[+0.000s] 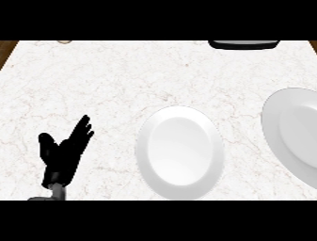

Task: Pick the cupcake from the plate and place it in the plate

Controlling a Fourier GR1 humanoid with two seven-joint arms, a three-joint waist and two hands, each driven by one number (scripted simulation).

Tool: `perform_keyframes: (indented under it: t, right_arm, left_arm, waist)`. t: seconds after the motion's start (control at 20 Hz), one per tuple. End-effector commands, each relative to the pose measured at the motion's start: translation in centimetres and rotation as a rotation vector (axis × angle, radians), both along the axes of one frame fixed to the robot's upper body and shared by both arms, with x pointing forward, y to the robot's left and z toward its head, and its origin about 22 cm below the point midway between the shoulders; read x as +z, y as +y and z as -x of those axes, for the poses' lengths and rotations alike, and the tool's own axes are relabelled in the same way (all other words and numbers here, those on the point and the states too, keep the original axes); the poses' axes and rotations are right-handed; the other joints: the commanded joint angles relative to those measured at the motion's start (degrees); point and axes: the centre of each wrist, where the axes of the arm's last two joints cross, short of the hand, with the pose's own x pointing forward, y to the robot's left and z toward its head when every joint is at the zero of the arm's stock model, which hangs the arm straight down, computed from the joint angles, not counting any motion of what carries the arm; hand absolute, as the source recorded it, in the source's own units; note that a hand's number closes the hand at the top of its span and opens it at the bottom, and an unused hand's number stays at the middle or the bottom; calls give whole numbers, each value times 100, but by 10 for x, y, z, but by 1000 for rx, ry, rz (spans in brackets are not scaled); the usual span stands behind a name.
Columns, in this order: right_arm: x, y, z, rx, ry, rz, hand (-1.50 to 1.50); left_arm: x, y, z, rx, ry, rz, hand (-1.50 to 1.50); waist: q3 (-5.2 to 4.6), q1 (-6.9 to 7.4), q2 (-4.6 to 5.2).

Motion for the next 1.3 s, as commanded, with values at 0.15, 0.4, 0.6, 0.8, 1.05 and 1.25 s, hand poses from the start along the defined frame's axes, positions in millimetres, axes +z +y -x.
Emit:
perform_keyframes:
  t: [0.15, 0.4, 0.6, 0.8, 1.05, 1.25]
  right_arm:
    - [-2, 21, 33, -14, -210, 0, -150]
    - [8, 54, 92, 122, -285, -58, -150]
    - [-15, 97, 114, 207, -250, -115, -150]
    - [-16, 115, 146, 244, -214, -135, -150]
    - [-13, 144, 168, 252, -138, -118, -150]
    - [-12, 167, 187, 264, -114, -130, -150]
  left_arm:
    - [7, 5, 2, 8, 37, -5, 0]
    - [-16, -4, 8, 16, 32, -5, 0]
    - [-9, 1, 18, -8, 31, -10, 0]
    - [-3, -11, 2, 18, 28, -8, 0]
    - [-4, 18, 4, -3, 35, 7, 0]
    - [-9, -8, -1, 1, 11, -1, 0]
  waist:
    - [-24, -25, 1]
    - [-35, -116, -14]
    - [-27, -49, -14]
    - [-30, -55, 2]
    - [-38, -5, 18]
    - [-37, -19, 18]
